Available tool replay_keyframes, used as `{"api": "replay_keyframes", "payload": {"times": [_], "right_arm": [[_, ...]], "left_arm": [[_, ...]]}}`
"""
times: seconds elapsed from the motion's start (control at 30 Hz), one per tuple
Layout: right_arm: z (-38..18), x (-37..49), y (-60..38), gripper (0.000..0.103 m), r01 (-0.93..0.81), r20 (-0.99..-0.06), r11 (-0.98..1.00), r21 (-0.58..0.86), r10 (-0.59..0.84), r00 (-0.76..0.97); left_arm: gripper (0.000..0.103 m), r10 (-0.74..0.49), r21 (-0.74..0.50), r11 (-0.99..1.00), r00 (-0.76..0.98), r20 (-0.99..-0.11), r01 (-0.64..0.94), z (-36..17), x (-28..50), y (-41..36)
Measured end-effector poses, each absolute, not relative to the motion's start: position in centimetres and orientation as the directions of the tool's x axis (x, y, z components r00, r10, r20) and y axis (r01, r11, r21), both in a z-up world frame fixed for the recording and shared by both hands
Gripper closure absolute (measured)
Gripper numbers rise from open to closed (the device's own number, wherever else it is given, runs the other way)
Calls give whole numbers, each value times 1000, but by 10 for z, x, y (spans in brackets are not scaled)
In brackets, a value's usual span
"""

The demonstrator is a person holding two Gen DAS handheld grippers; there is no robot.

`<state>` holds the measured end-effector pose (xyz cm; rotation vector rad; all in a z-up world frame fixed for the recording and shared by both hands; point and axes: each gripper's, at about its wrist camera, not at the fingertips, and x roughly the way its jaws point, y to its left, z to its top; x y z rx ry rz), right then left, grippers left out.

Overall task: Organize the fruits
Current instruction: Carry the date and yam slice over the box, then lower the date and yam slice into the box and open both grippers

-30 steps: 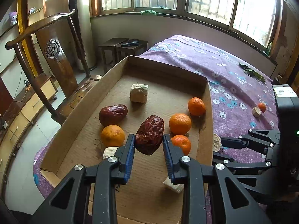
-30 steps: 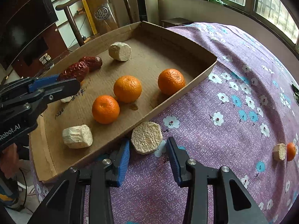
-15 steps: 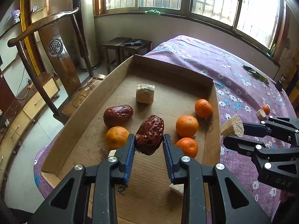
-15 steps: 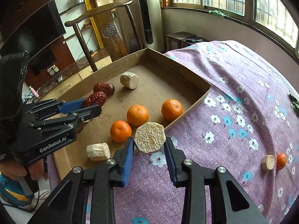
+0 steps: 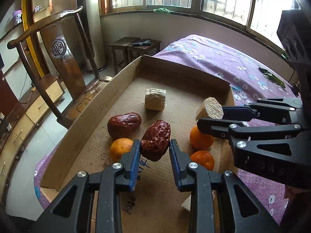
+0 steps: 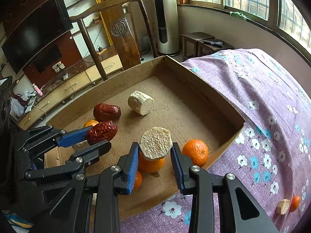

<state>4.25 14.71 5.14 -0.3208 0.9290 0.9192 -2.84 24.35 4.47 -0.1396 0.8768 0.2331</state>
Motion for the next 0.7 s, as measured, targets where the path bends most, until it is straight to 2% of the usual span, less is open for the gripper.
{"api": "replay_keyframes", "payload": {"times": [0.3,0.6,0.67,0.7], "right_arm": [[31,61,173,67,-801,-834,589,107,491,250],[29,66,173,67,-785,-833,603,142,502,234],[34,64,164,65,-776,-825,614,144,508,249],[38,61,158,61,-772,-819,619,143,512,258]], "left_arm": [[74,135,-29,966,600,-789,-256,38,-21,244],[74,143,-25,963,590,-794,-267,38,-19,245],[71,142,-31,962,591,-794,-272,38,-20,246],[65,139,-35,962,593,-793,-272,38,-20,246]]}}
